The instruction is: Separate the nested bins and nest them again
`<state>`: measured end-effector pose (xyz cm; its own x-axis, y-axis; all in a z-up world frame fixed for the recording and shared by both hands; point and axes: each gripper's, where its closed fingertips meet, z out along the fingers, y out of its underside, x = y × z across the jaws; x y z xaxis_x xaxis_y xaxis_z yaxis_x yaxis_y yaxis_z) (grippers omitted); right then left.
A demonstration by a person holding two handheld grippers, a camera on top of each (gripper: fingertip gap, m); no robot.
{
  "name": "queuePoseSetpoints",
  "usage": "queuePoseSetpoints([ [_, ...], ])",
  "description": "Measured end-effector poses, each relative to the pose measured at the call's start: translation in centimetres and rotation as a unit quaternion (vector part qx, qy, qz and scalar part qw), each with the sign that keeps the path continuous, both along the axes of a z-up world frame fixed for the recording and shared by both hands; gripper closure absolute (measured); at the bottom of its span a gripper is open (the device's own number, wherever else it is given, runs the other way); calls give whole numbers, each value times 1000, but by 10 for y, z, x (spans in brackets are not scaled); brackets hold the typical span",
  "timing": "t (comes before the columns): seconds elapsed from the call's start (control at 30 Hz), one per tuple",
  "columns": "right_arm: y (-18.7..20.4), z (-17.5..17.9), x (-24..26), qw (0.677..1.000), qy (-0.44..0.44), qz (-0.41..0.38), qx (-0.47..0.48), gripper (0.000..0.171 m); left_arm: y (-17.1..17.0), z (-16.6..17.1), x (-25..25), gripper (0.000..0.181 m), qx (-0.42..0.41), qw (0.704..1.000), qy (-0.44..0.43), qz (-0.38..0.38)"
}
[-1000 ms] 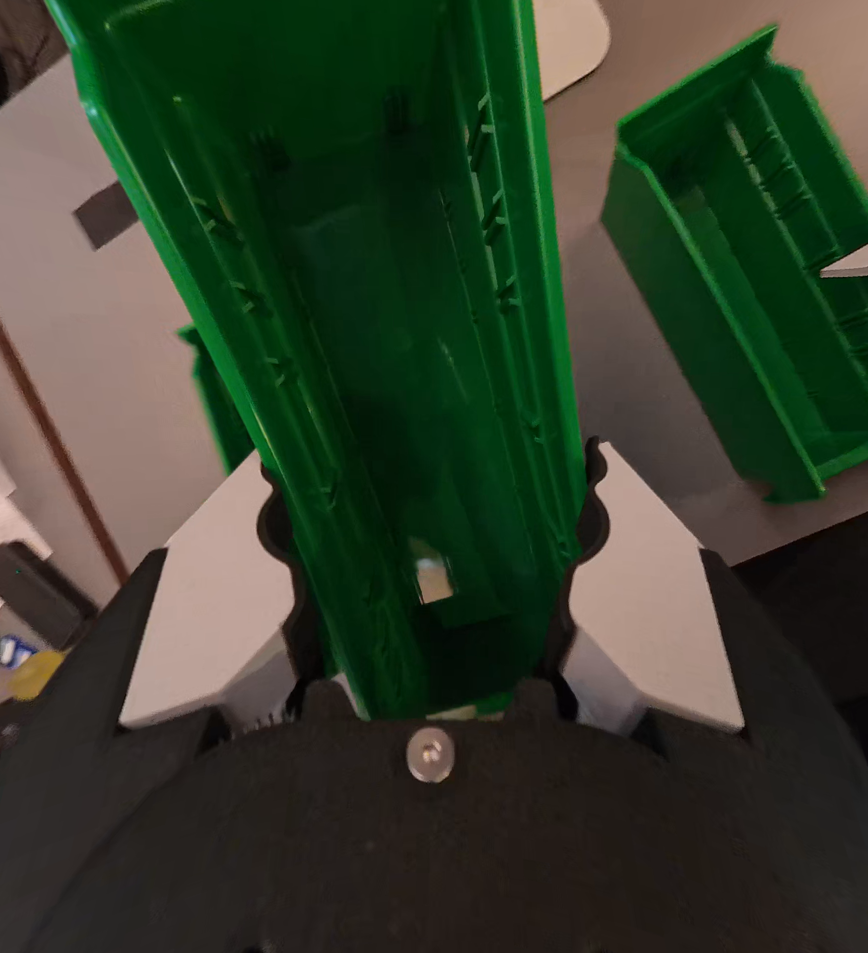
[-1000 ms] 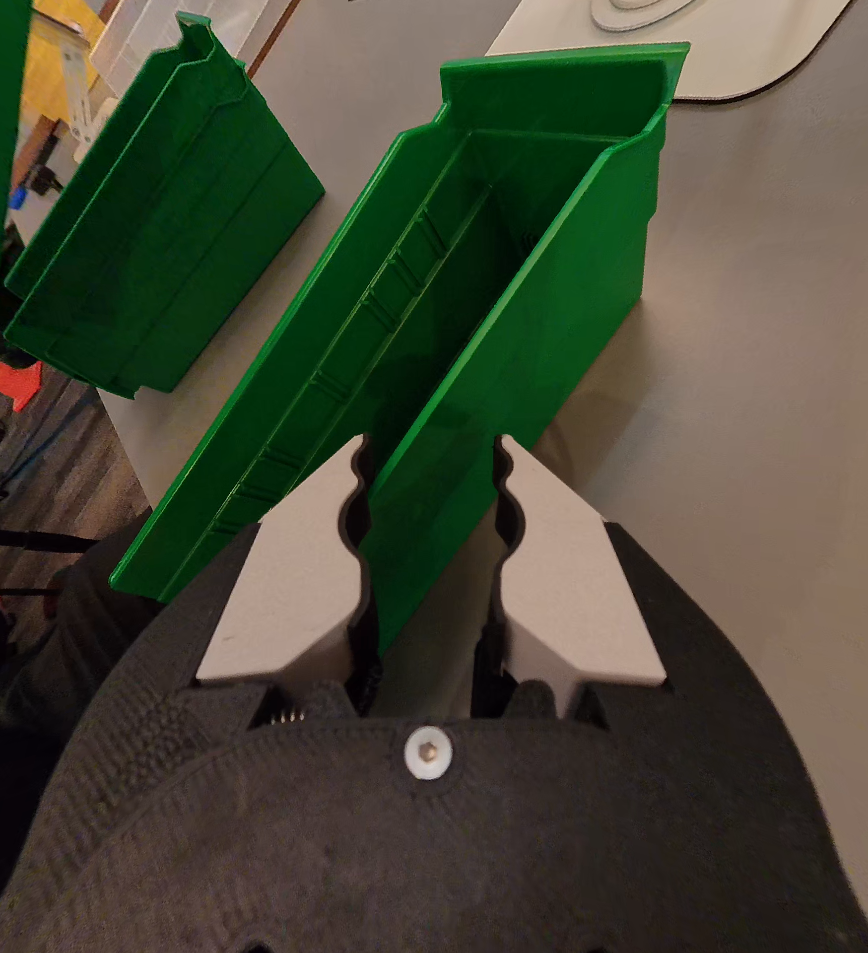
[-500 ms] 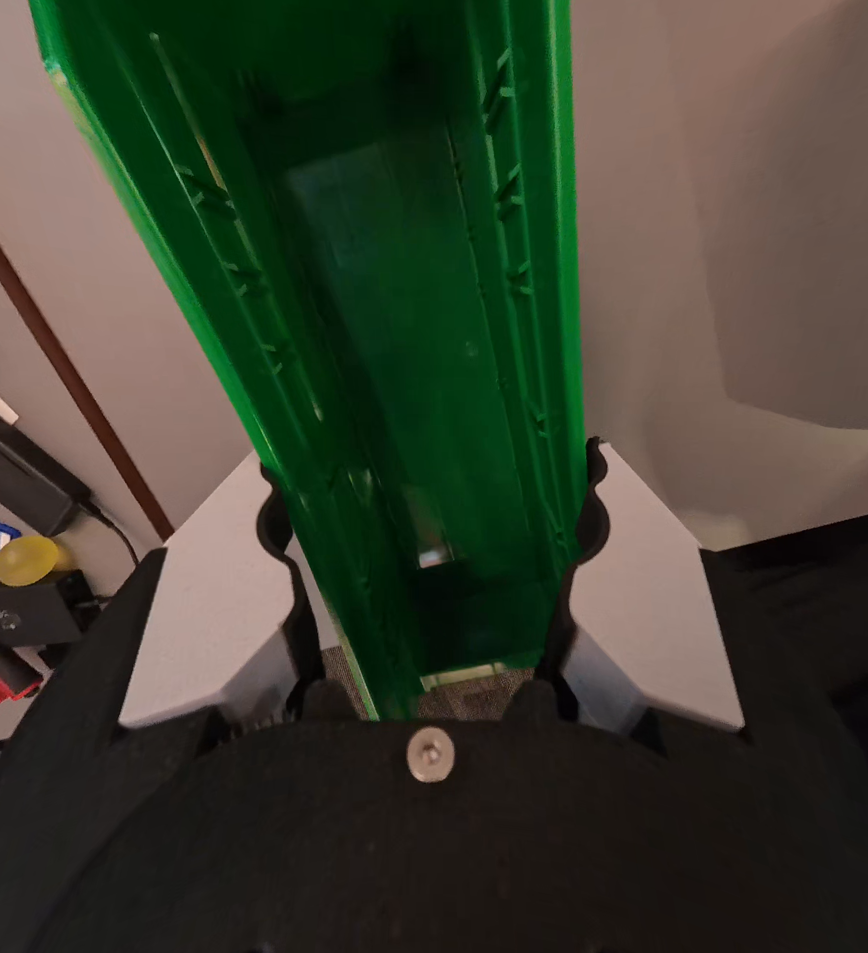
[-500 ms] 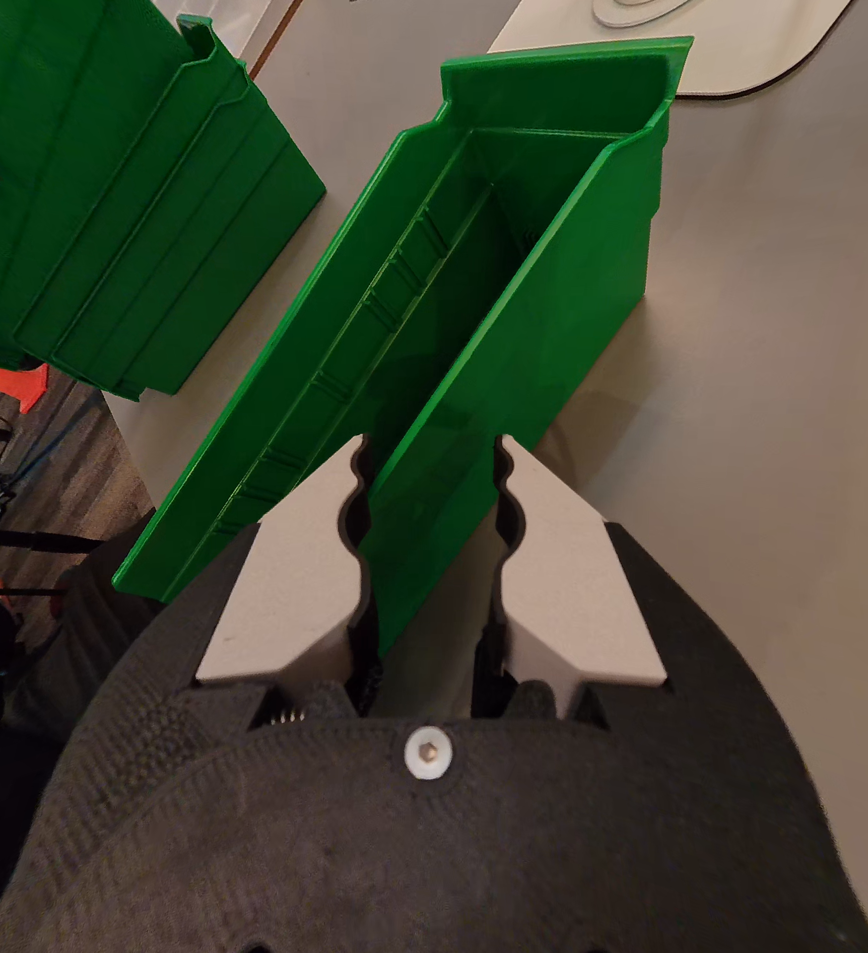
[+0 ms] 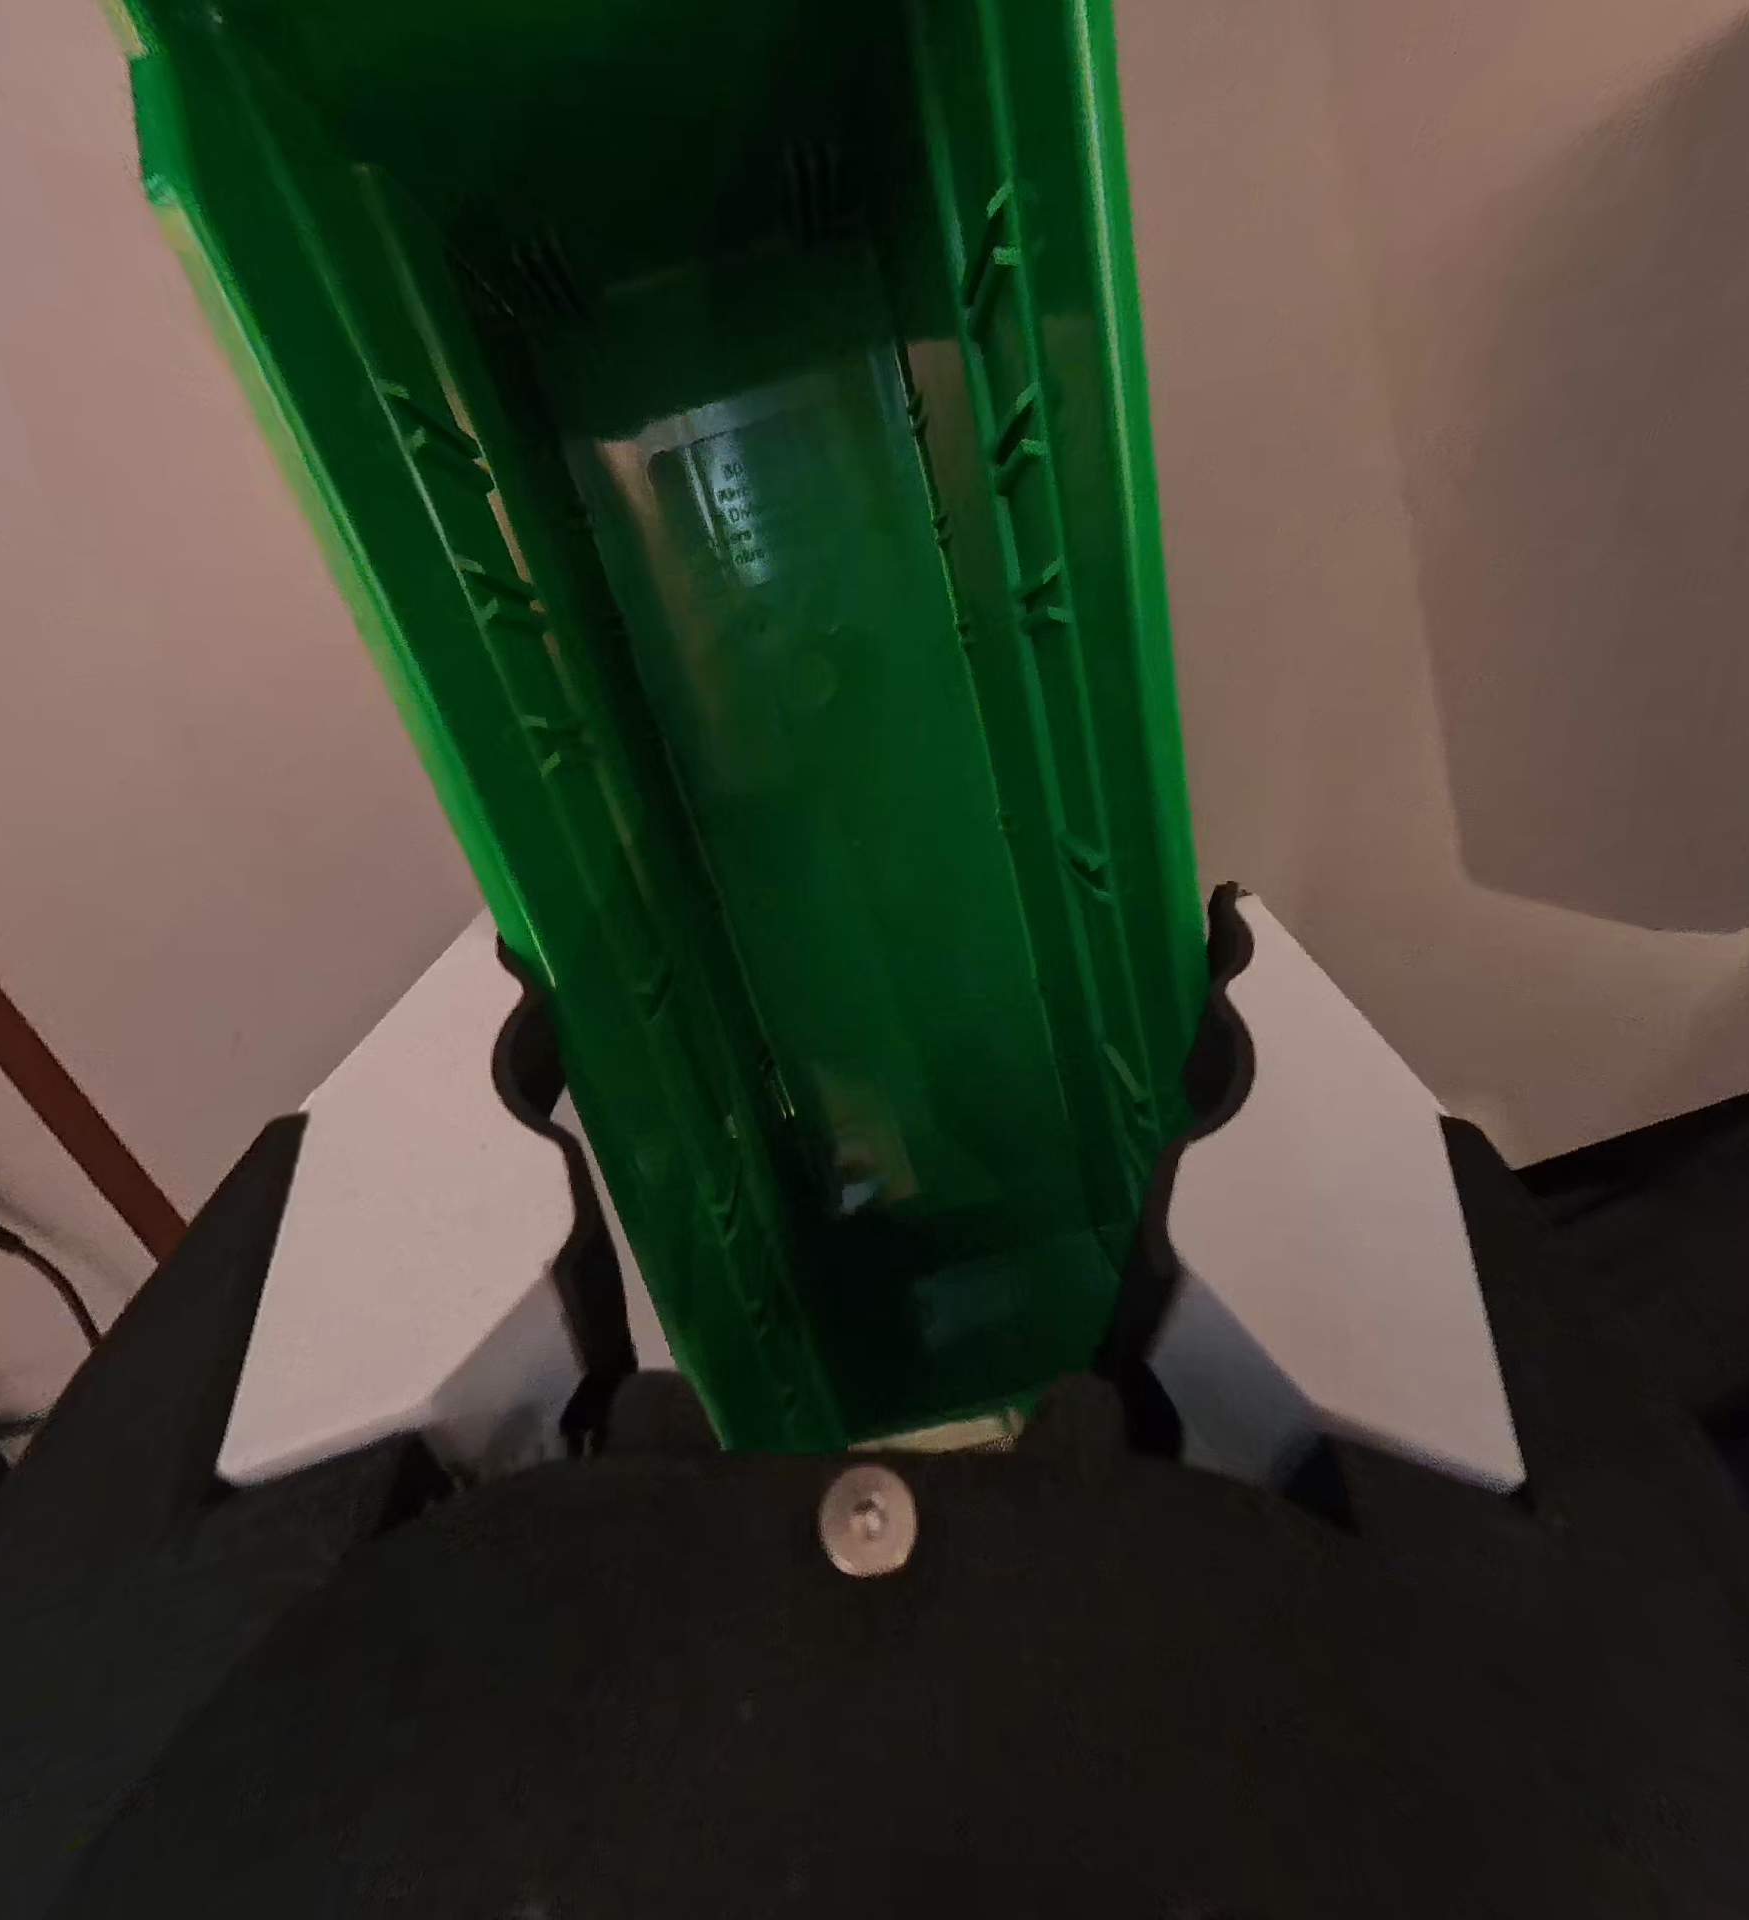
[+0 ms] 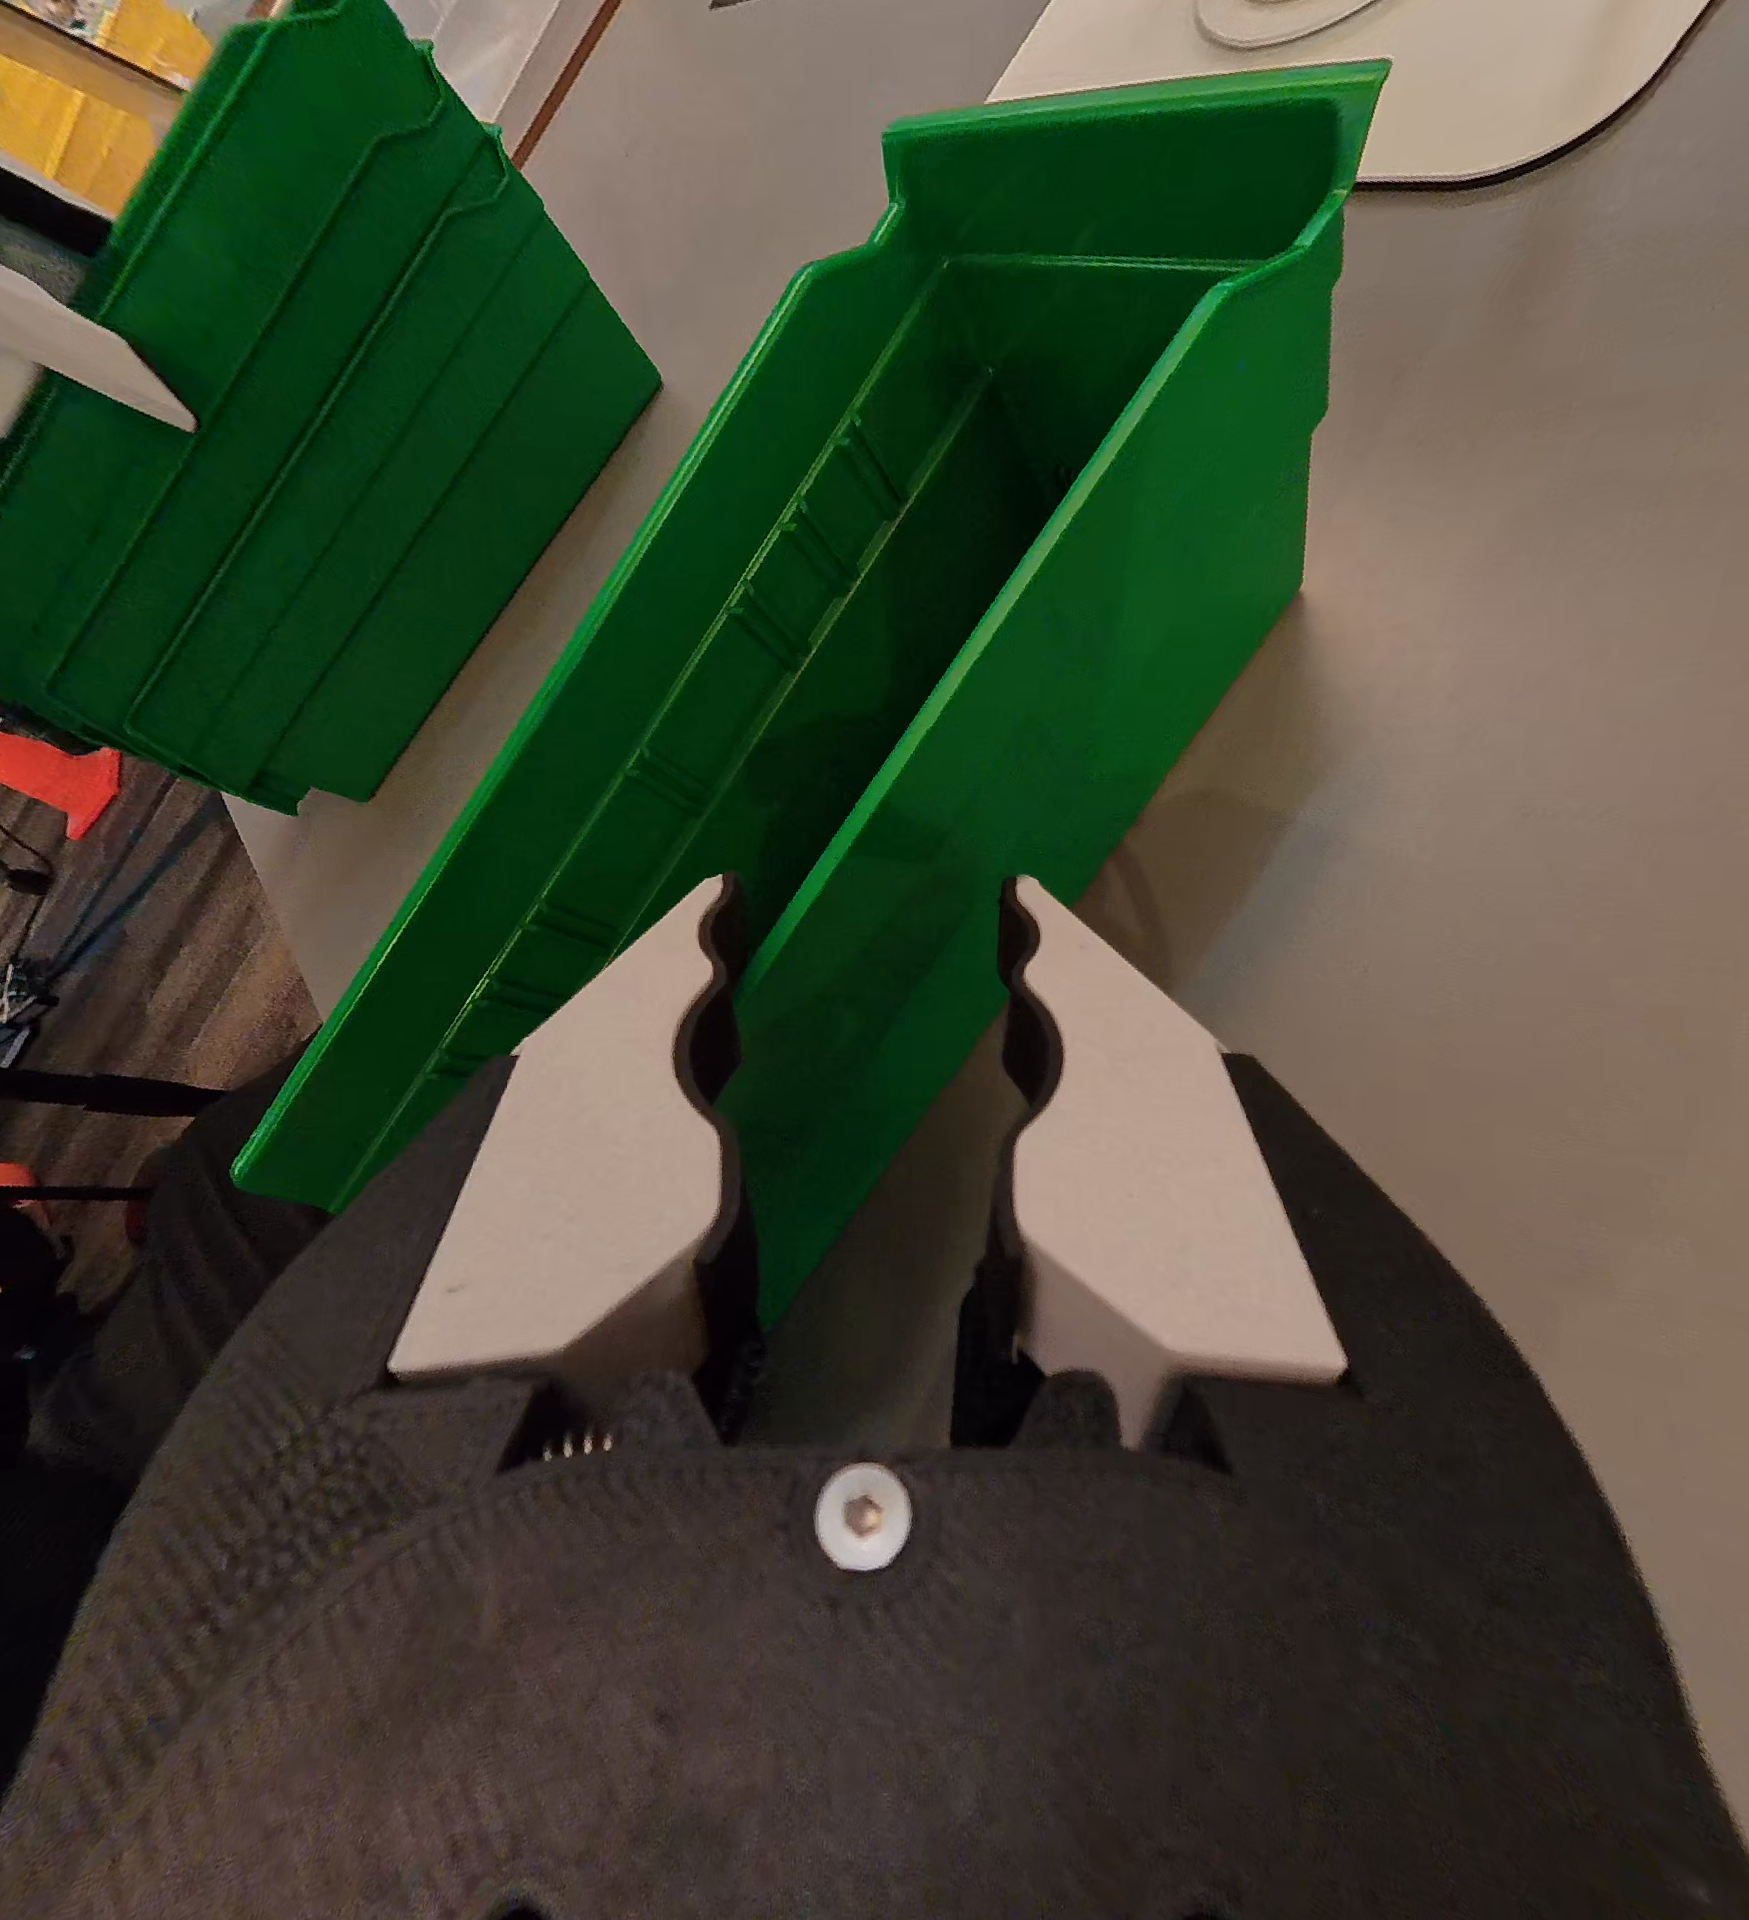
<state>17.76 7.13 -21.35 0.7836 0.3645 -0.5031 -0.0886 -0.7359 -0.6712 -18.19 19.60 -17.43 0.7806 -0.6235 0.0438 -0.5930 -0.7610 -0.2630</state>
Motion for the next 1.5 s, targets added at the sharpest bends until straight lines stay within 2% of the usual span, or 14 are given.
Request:
queuePoseSetpoints([
  [0.2, -1, 0, -1, 1000, 0, 1, -2, 123, 4, -4, -3, 46, 10, 1000, -8, 4],
  [0.27, -1, 0, -1, 1000, 1, 2, -2, 124, 11, 7, -4, 34, 47, 999, -10, 12],
  [0.37, -2, 0, -5, 1000, 6, 8, -5, 125, 16, 35, -7, 30, 105, 994, -6, 30],
  [0.47, -5, -1, -13, 1000, 15, 20, -16, 123, 1, 66, 22, 33, 149, 988, -27, 1],
  [0.53, -7, -2, -18, 999, 12, 30, -19, 121, -23, 75, 62, 38, 151, 986, -56, -49],
  [0.6, -8, -2, -26, 999, 14, 38, -21, 118, -50, 69, 101, 38, 132, 984, -70, -95],
  [0.73, -13, 4, -45, 997, 60, 47, -33, 106, -102, 37, 173, 34, 82, 977, -76, -182],
  [0.9, -26, 13, -66, 986, 129, 88, -62, 93, -132, 12, 228, 32, 39, 969, -95, -225],
  [1.17, -57, 22, -97, 943, 239, 196, -125, 88, -148, -13, 248, 23, -13, 973, -69, -222],
  [1.23, -65, 21, -101, 936, 241, 221, -132, 101, -154, -21, 251, 22, -27, 972, -58, -227],
  [1.4, -59, 26, -89, 935, 259, 208, -122, 101, -154, -39, 254, 23, -21, 974, -25, -223],
  [1.5, -48, 27, -72, 944, 260, 175, -108, 103, -150, -58, 249, 34, -24, 977, 7, -212],
])
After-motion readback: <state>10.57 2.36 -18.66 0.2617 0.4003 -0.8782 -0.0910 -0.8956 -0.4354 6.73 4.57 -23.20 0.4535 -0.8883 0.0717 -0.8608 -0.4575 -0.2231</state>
